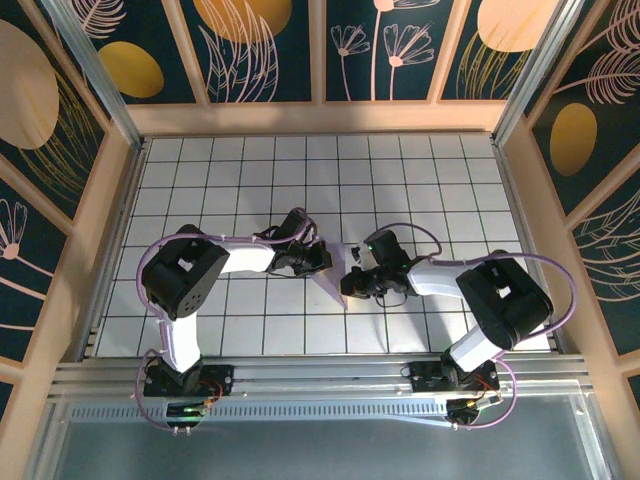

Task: Fold a paper plane with a square sheet of paper (fold left side to right side)
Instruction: Fourth fold the wing at the center of the table.

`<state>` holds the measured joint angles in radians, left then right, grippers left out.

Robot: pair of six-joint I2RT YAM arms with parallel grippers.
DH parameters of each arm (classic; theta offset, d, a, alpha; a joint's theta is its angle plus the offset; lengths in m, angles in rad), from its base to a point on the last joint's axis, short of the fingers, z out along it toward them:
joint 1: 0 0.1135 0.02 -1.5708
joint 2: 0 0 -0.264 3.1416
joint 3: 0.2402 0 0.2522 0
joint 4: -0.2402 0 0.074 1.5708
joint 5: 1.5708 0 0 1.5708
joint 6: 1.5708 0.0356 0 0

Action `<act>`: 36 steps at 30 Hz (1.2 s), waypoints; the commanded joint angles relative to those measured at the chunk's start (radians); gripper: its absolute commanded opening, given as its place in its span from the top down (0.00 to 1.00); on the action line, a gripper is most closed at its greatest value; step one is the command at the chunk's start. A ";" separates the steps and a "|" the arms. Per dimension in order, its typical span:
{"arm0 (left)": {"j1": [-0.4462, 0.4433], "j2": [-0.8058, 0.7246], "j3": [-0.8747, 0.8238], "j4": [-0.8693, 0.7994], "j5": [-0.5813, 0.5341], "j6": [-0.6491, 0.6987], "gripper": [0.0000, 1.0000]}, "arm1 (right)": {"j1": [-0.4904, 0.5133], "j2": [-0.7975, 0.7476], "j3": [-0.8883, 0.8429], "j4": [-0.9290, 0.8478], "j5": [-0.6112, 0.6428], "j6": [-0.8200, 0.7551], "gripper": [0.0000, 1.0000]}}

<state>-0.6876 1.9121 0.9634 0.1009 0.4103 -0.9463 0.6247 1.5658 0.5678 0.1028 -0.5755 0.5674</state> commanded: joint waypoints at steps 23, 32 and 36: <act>0.002 -0.062 0.038 -0.011 -0.067 0.042 0.91 | 0.006 0.077 -0.031 -0.131 0.105 -0.037 1.00; -0.018 -0.151 -0.128 0.131 0.016 -0.014 0.97 | 0.006 0.084 -0.016 -0.164 0.159 -0.041 1.00; -0.054 -0.117 -0.127 0.170 0.048 -0.038 0.98 | 0.006 0.090 -0.014 -0.178 0.182 -0.039 1.00</act>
<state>-0.7162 1.7741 0.8421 0.1967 0.4122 -0.9554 0.6247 1.5944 0.5823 0.0742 -0.5488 0.5556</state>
